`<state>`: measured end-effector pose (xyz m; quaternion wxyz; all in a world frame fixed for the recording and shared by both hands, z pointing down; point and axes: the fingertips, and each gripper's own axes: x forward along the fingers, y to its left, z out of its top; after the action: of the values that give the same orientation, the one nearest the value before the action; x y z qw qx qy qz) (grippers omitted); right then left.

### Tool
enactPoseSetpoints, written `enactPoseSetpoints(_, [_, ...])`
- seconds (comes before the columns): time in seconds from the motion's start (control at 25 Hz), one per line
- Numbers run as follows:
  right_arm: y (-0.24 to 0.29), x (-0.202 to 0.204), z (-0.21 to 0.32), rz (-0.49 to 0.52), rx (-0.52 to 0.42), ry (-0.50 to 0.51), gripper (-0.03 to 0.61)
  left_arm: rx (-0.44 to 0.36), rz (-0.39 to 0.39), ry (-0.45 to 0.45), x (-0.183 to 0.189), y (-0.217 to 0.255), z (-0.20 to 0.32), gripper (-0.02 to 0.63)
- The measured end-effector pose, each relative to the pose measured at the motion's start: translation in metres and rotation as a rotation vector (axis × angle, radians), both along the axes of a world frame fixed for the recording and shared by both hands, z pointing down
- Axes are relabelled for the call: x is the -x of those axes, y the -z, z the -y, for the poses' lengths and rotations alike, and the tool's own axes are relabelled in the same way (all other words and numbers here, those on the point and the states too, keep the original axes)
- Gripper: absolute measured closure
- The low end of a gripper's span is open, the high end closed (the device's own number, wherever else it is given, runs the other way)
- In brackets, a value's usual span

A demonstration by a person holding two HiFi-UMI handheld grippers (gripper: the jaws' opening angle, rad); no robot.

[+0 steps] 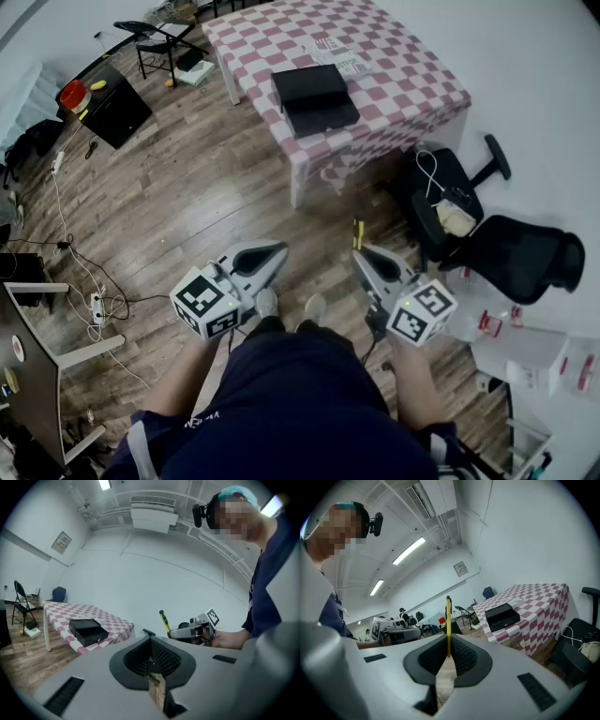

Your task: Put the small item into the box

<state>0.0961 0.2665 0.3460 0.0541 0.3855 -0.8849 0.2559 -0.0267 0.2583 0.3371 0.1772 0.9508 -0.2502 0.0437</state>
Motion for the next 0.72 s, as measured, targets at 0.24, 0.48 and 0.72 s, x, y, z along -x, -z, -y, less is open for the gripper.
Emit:
enactPoseSetpoints(0.24, [-0.002, -0.014, 0.0, 0.023, 0.011, 0.004, 0.545, 0.011, 0.006, 0.008, -0.016, -0.002, -0.005, 0.583])
enactPoseSetpoints(0.48, [-0.009, -0.041, 0.003, 0.045, 0.03, 0.023, 0.545, 0.007, 0.019, 0.036, -0.038, -0.004, -0.005, 0.583])
enactPoseSetpoints(0.72, [-0.01, -0.072, 0.004, 0.053, 0.024, 0.049, 0.545, 0.009, 0.03, 0.054, -0.068, -0.008, -0.009, 0.583])
